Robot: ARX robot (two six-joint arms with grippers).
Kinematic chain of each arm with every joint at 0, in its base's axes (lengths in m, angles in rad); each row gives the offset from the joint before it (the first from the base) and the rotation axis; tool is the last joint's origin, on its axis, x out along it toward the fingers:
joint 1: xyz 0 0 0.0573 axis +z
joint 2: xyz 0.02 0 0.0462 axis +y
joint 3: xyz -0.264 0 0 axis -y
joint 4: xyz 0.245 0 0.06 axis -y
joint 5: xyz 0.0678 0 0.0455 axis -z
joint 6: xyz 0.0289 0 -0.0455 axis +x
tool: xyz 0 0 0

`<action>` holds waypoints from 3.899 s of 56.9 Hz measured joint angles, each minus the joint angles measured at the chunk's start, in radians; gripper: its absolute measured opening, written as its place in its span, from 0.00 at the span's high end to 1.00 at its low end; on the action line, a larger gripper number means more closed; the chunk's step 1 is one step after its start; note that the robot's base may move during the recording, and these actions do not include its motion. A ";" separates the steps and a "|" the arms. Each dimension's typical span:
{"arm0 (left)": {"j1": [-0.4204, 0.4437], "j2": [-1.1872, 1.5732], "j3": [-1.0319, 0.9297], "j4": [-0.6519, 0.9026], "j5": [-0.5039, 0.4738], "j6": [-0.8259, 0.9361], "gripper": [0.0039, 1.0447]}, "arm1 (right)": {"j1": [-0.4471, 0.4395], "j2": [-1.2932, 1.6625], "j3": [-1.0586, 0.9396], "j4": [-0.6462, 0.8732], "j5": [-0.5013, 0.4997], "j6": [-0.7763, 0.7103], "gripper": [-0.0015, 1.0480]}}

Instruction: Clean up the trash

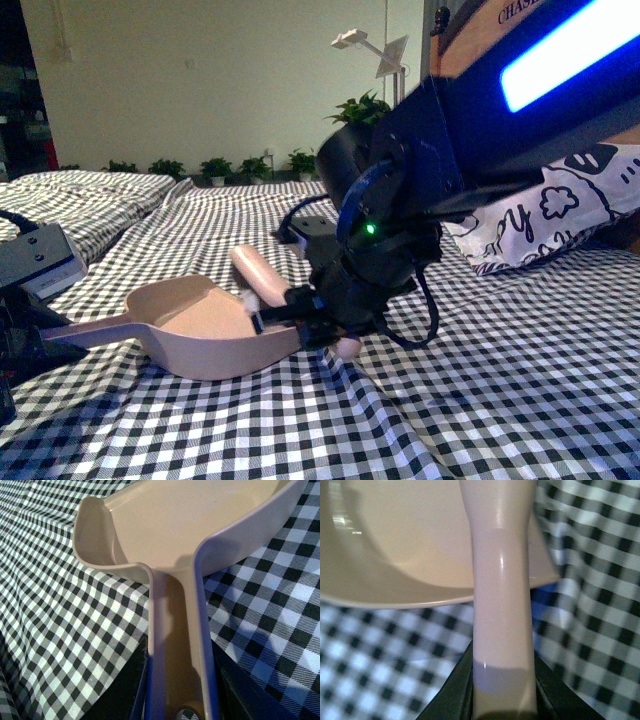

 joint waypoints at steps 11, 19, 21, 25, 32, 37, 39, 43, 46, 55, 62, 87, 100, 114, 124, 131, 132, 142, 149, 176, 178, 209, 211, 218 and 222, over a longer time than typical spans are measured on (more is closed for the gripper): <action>0.000 0.000 0.000 0.000 0.000 0.000 0.73 | 0.048 -0.147 -0.085 0.006 -0.054 0.016 0.81; 0.000 0.000 0.000 0.000 0.000 0.000 0.73 | 0.012 -0.182 -0.071 0.013 -0.009 0.011 0.81; 0.000 0.000 0.000 0.000 0.000 0.000 0.73 | -0.008 -0.175 -0.057 0.014 0.008 0.010 0.81; 0.000 0.000 0.000 0.000 0.000 0.000 0.73 | -0.054 -0.147 -0.029 0.016 0.049 -0.002 0.81; 0.000 0.000 0.000 0.000 0.000 0.000 0.73 | -0.098 -0.114 -0.021 0.050 0.086 -0.009 0.81; 0.000 0.000 0.000 0.000 0.000 0.000 0.73 | -0.127 -0.106 -0.026 0.079 0.099 -0.008 0.81; 0.000 0.000 0.000 0.000 0.000 0.000 0.73 | -0.138 -0.107 -0.034 0.095 0.105 -0.008 0.81; 0.000 0.000 0.000 0.000 0.000 0.000 0.73 | -0.161 -0.112 -0.047 0.114 0.112 -0.008 0.81; 0.000 0.000 0.000 0.000 0.000 0.000 0.73 | -0.185 -0.120 -0.063 0.125 0.114 -0.008 0.81; 0.000 0.000 0.000 0.000 0.000 0.000 0.73 | -0.259 -0.164 -0.116 0.146 0.116 0.004 0.81; 0.000 0.000 0.000 0.000 0.000 0.000 0.73 | -0.311 -0.227 -0.168 0.161 0.114 0.011 0.81; -0.001 0.008 0.077 0.112 -0.045 -0.412 0.73 | -0.365 -0.353 -0.289 0.198 0.092 0.019 0.81; 0.011 -0.027 0.160 0.175 -0.201 -0.522 0.73 | -0.396 -0.434 -0.321 0.231 0.094 0.051 0.81; 0.034 -0.170 0.152 0.158 -0.312 -0.577 0.73 | -0.440 -0.566 -0.394 0.269 0.081 0.096 0.81; 0.038 -0.322 0.064 0.141 -0.303 -0.599 0.73 | -0.481 -0.679 -0.461 0.314 0.066 0.124 0.81; 0.044 -0.412 0.027 0.114 -0.290 -0.620 0.73 | -0.512 -0.758 -0.507 0.347 0.060 0.140 0.81; 0.046 -0.426 0.022 0.108 -0.290 -0.623 0.73 | -0.516 -0.773 -0.517 0.353 0.059 0.142 0.81; 0.078 -0.542 -0.009 0.053 -0.262 -0.672 0.73 | -0.532 -0.892 -0.598 0.374 0.037 0.150 0.81; 0.096 -0.631 -0.045 -0.004 -0.215 -0.701 0.73 | -0.534 -0.977 -0.651 0.383 0.005 0.150 0.81; 0.179 -0.896 -0.197 -0.143 -0.071 -0.748 0.73 | -0.522 -1.287 -0.833 0.359 -0.042 0.173 0.81; 0.184 -0.909 -0.206 -0.151 -0.063 -0.749 0.73 | -0.519 -1.304 -0.844 0.354 -0.039 0.175 0.81; 0.254 -1.107 -0.308 -0.280 0.061 -0.759 0.73 | -0.441 -1.530 -0.954 0.274 0.045 0.224 0.81; 0.258 -1.112 -0.312 -0.283 0.064 -0.759 0.73 | -0.440 -1.537 -0.960 0.271 0.049 0.226 0.81; 0.275 -1.131 -0.331 -0.303 0.080 -0.759 0.73 | -0.433 -1.557 -0.974 0.264 0.058 0.234 0.81; 0.280 -1.145 -0.347 -0.319 0.086 -0.759 0.73 | -0.427 -1.564 -0.978 0.261 0.064 0.241 0.81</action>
